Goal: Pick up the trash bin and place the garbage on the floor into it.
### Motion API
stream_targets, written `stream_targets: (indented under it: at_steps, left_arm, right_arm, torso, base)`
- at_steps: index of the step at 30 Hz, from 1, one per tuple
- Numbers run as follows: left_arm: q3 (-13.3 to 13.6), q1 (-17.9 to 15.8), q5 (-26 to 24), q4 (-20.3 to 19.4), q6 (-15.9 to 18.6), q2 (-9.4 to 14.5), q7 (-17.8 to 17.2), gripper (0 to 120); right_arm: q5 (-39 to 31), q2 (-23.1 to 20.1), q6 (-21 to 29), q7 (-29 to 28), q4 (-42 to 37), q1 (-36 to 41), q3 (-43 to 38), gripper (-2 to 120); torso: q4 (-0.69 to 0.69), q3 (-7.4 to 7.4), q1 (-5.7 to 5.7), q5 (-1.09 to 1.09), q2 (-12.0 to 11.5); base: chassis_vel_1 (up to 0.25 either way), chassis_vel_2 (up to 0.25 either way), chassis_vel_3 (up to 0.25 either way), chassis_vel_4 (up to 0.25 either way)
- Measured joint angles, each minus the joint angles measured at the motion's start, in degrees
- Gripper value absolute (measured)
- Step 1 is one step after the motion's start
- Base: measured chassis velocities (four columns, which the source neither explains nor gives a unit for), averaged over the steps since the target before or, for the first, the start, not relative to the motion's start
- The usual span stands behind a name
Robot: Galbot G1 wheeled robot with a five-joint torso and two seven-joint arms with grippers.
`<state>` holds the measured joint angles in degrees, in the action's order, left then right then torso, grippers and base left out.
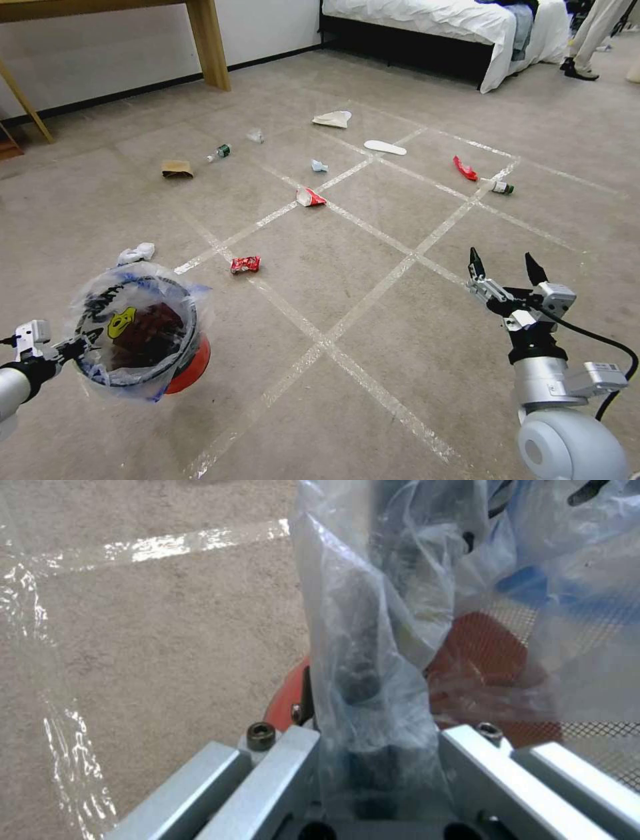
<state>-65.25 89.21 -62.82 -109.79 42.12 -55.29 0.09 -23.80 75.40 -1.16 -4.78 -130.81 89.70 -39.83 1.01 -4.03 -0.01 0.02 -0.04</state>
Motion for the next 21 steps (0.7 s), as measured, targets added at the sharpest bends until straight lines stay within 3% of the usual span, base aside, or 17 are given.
stream_targets:
  at_steps: [21]
  left_arm:
    - [0.2,-0.9,0.4,1.8,0.0,0.7,0.0,1]
  right_arm:
    - [0.1,0.1,0.0,1.6,0.3,1.3,0.2,100]
  torso:
    - [0.0,0.0,0.0,-0.01,0.0]
  base:
    - [0.0,0.0,0.0,0.0]
